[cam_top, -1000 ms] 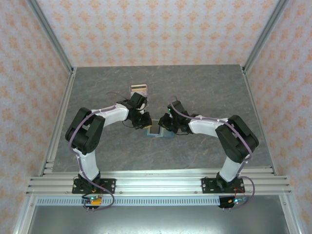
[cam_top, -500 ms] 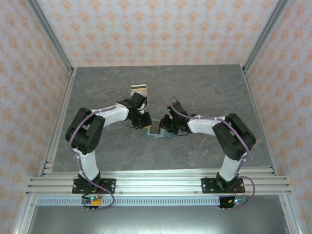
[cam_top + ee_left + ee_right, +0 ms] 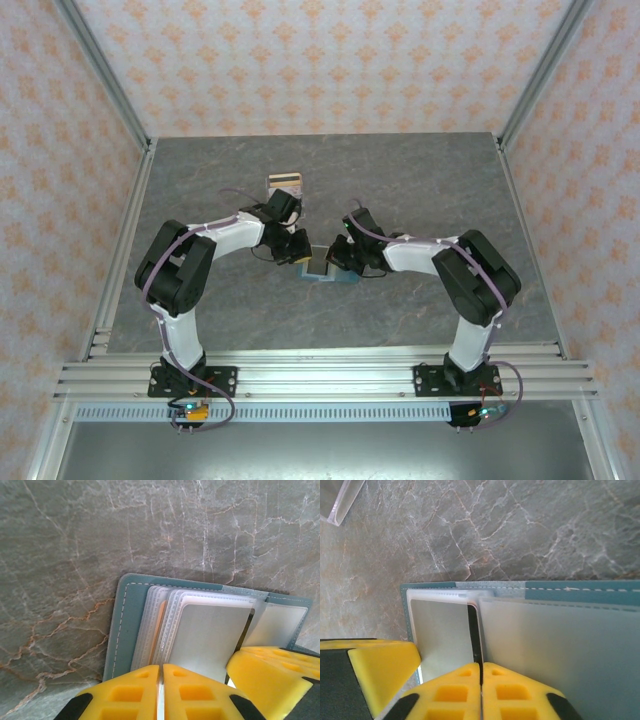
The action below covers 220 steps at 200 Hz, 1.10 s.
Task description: Take the credit cards out of the card holder
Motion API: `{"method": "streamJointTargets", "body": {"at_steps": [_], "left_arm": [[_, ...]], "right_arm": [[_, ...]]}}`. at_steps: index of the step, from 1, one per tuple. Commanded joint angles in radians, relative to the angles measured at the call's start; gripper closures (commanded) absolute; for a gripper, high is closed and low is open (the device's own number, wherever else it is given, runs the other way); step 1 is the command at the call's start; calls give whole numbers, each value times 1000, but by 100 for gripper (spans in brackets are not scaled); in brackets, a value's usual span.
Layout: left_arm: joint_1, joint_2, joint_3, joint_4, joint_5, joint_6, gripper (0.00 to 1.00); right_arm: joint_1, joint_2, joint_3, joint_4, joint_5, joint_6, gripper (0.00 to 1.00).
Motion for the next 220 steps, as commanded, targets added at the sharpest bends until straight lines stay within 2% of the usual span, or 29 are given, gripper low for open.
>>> {"method": "streamJointTargets", "body": {"at_steps": [1,69,151,220], "left_arm": [[-3,41,-21,-49,-60,-6,88],[-1,-8,-13,-85,-98,5,82],[-5,-100,16,-32,-18,24,83],[-30,8,87,-46,30,54,88]], "right_arm": [[2,-18,3,5,24,-18,96],[-1,-83,-41,-52,104,-42,97],[-3,-60,-35,-41,79,-48,95],[-3,-47,-34,-36,70,-53,95]]}}
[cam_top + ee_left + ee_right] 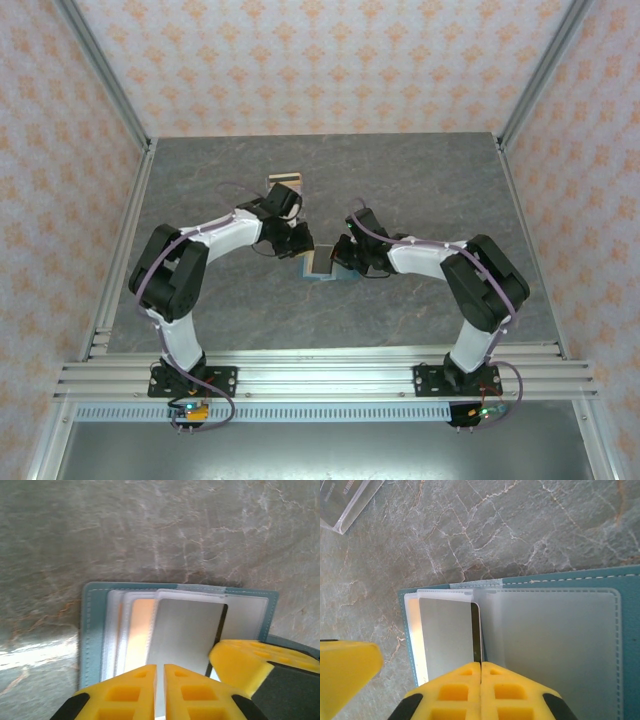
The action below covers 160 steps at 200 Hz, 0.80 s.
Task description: Take the credit cards out of the card holder
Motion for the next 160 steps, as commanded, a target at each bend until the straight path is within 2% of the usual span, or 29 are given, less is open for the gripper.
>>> {"method": "streamJointTargets", "body": {"at_steps": [1,40,83,120,160], "left_arm": [[-17,49,43,-24,26,33,88],[-25,108,58,-33,10,35,89],[-22,136,33,-78,-78,24,91],[-23,136,-9,-69,-100,11,93],[-23,130,-36,-62,-116,2,94]], "right_arm": [[-1,12,-7,-8,4,-19,95],[-4,-23,-58,94,-24,-18,92],[-18,-24,-88,148,-60,25,88],[-21,-18,-96,158,-63,44,85],[-21,-6,-95,159,-60,59,86]]}}
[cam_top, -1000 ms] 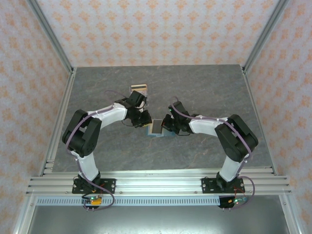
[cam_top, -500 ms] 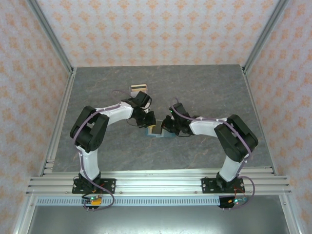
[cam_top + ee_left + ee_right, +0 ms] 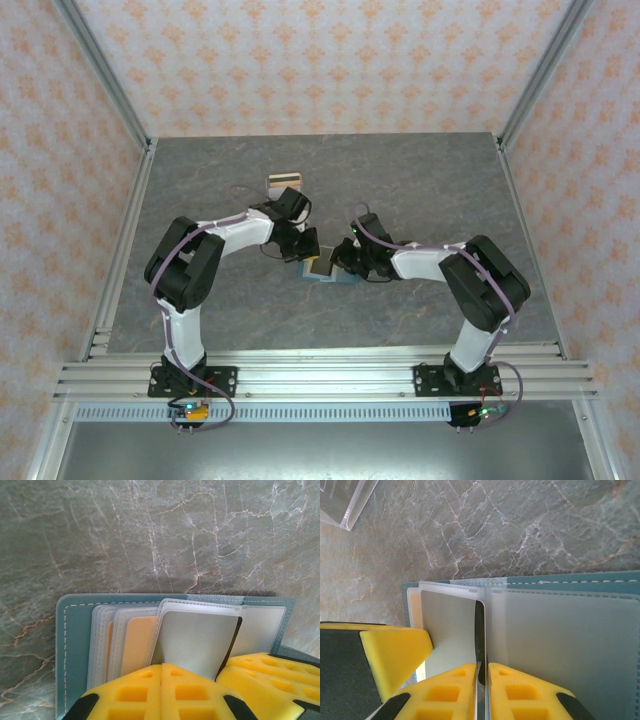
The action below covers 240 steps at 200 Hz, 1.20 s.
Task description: Take the credit cards out of the card holder
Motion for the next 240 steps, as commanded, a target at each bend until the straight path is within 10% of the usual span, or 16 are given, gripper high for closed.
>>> {"method": "streamJointTargets", "body": {"at_steps": [1,171,240], "left_arm": [[1,35,-63,-74,-115,-5,95],[10,-32,-52,-73,-58,3,85],[7,-120,-14,-63,-26,25,85]], "right_arm": [[-6,-5,-10,23,-1,19,87],[-25,-41,-23,-30,50,1,100],[-26,-21,-9,-32,29,15,78]]}}
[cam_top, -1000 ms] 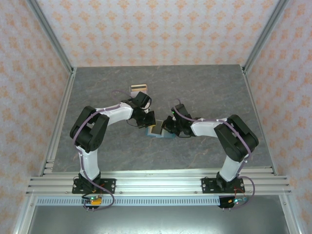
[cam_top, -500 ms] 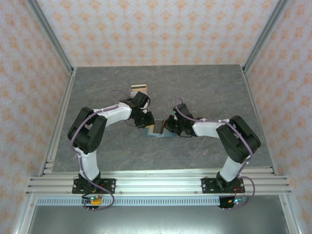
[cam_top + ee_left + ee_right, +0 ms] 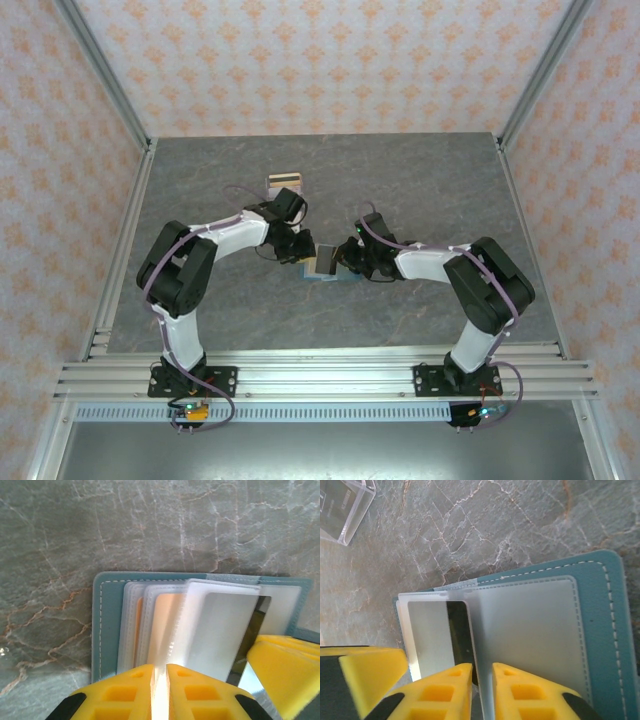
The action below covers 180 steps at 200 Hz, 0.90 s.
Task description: Take the credit cards out of the card holder
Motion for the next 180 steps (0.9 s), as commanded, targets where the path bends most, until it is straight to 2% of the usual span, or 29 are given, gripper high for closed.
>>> {"method": "streamJointTargets", "body": {"at_steps": [1,23,76,119,180], "left_arm": [[1,-54,15,-16,7,26,85],[-4,-29,20,9,41,19,86],[-8,40,26,17,30,8,88],[-8,79,14,-28,-27,10,90],[-8,88,-5,-31,-45,7,89]], "right_arm": [[-6,5,8,-14,7,1,78],[-5,13,8,-3,0,4,76],[-6,14,4,16,-11,1,76],[-22,15,-3,53,-54,11,76],[-24,60,22,68,-110,9,77]]}}
